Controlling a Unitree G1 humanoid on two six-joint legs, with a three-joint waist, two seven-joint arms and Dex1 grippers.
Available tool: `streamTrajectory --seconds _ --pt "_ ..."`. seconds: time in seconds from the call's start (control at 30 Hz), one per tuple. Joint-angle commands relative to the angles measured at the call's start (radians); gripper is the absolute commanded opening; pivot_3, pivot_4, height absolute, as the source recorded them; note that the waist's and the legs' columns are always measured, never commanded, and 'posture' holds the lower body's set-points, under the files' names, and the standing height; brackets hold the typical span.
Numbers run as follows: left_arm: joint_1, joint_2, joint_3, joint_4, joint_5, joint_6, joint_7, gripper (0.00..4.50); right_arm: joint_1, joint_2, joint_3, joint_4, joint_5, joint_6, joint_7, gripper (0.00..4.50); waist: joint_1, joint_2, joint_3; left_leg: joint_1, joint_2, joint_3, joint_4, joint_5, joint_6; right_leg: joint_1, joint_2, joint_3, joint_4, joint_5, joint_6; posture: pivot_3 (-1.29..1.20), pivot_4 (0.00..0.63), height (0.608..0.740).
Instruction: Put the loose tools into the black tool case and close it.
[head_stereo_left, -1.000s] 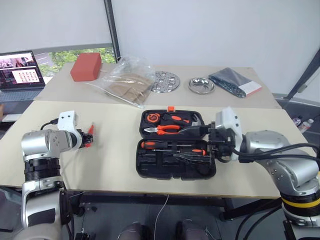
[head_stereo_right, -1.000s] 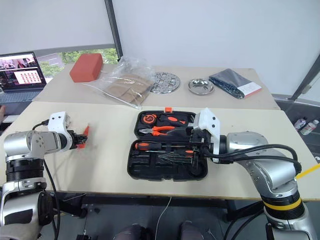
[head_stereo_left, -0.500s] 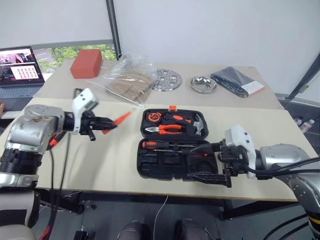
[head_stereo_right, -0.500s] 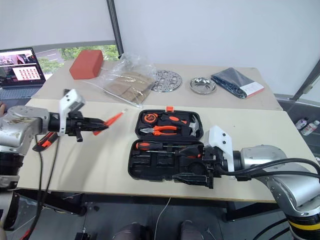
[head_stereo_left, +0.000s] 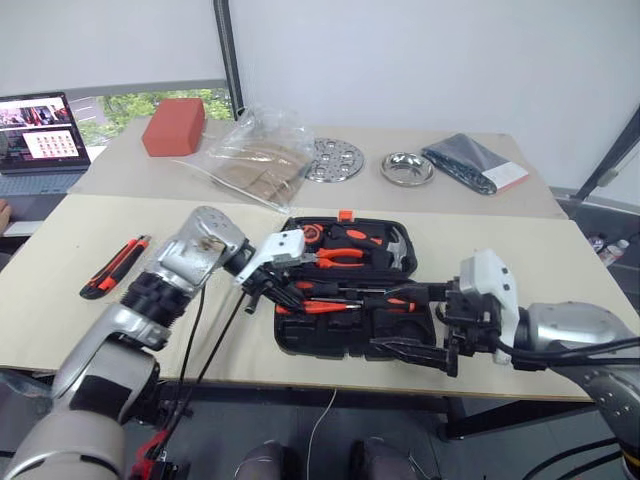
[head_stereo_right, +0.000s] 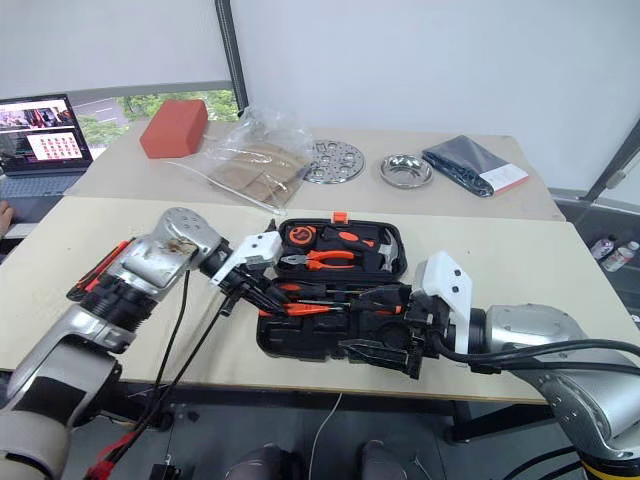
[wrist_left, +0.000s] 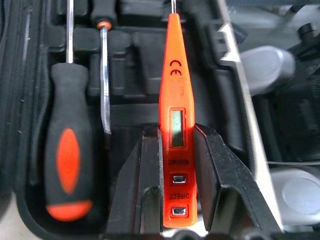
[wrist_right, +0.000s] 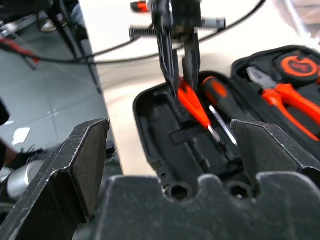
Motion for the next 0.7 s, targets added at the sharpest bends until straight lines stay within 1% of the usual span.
streamTrajectory --seconds 0.03,0.17,0.37,0.43,0.47,0.5,0.53,0.57,0.6,0.63,0.7 --pt "-0.038 -0.043 -0.001 0.051 0.036 -0.022 0.008 0.41 0.002 0.008 -0.044 -0.033 0.042 0.002 -0.051 4.50 0.002 0.000 0.000 0.000 0.000 0.000 0.000 0.000 0.000 0.000 0.000 0.000 0.000 0.000 0.000 0.00 0.150 0.736" --pt "-0.053 -0.081 -0.019 0.113 0.084 -0.012 0.024 0.41 0.009 0.010 -0.044 -0.036 0.049 -0.006 -0.082 4.50 0.003 0.000 0.000 0.000 0.000 -0.001 0.001 -0.001 0.001 0.000 0.000 0.000 0.000 0.000 0.000 0.00 0.150 0.736" --pt "-0.042 -0.104 -0.015 0.129 0.118 -0.027 0.037 0.41 0.014 0.015 -0.046 -0.033 0.056 -0.018 -0.106 4.50 0.002 -0.001 0.000 0.000 0.000 -0.001 0.001 -0.001 0.002 0.000 -0.001 0.000 0.000 0.000 0.001 0.00 0.150 0.736" --pt "-0.038 -0.105 -0.007 0.123 0.116 -0.042 0.029 1.41 0.013 0.016 -0.043 -0.032 0.056 -0.021 -0.110 4.50 0.003 -0.001 0.000 0.000 0.000 -0.001 0.001 -0.001 0.002 0.001 -0.001 0.000 0.000 0.000 0.001 0.00 0.150 0.736" --pt "-0.037 -0.102 -0.002 0.115 0.113 -0.044 0.025 1.66 0.013 0.016 -0.043 -0.032 0.058 -0.021 -0.111 4.50 0.003 -0.001 0.000 0.000 0.000 -0.001 0.002 -0.001 0.002 0.001 -0.001 0.000 0.000 0.000 0.001 0.00 0.150 0.736" --pt "-0.034 -0.097 0.011 0.100 0.099 -0.046 0.011 2.02 0.014 0.017 -0.044 -0.032 0.060 -0.022 -0.113 4.50 0.003 -0.001 0.000 0.000 0.000 -0.001 0.002 -0.001 0.002 0.001 -0.001 0.000 0.000 0.000 0.001 0.00 0.150 0.736" --pt "-0.034 -0.091 0.025 0.084 0.081 -0.040 -0.005 2.50 0.014 0.018 -0.044 -0.032 0.062 -0.021 -0.115 4.50 0.003 -0.001 0.000 0.000 0.000 -0.001 0.002 -0.001 0.002 0.001 -0.001 0.000 0.000 0.000 0.001 0.00 0.150 0.736" --pt "-0.036 -0.085 0.039 0.072 0.066 -0.025 -0.018 2.76 0.015 0.019 -0.044 -0.033 0.064 -0.021 -0.116 4.50 0.003 -0.001 0.000 0.000 0.000 -0.001 0.002 -0.001 0.002 0.001 -0.001 0.000 0.000 0.000 0.001 0.00 0.150 0.736" --pt "-0.036 -0.074 0.059 0.058 0.044 -0.018 -0.030 3.11 0.018 0.020 -0.044 -0.035 0.068 -0.020 -0.117 4.50 0.003 -0.001 0.000 0.000 0.000 -0.001 0.002 -0.001 0.002 0.001 -0.001 0.000 0.000 0.000 0.001 0.00 0.150 0.736" --pt "-0.034 -0.058 0.071 0.042 0.016 -0.013 -0.035 3.48 0.021 0.020 -0.044 -0.037 0.071 -0.020 -0.119 4.50 0.002 -0.001 0.000 -0.001 0.000 -0.001 0.002 -0.001 0.002 0.001 -0.001 0.000 0.000 0.000 0.001 0.00 0.150 0.736" --pt "-0.017 0.004 0.082 -0.015 -0.089 0.009 -0.039 4.13 0.031 0.018 -0.045 -0.041 0.078 -0.020 -0.119 4.50 0.001 -0.001 0.000 -0.001 0.000 -0.001 0.002 -0.001 0.002 0.000 -0.001 0.000 0.000 0.000 0.001 0.00 0.150 0.736"
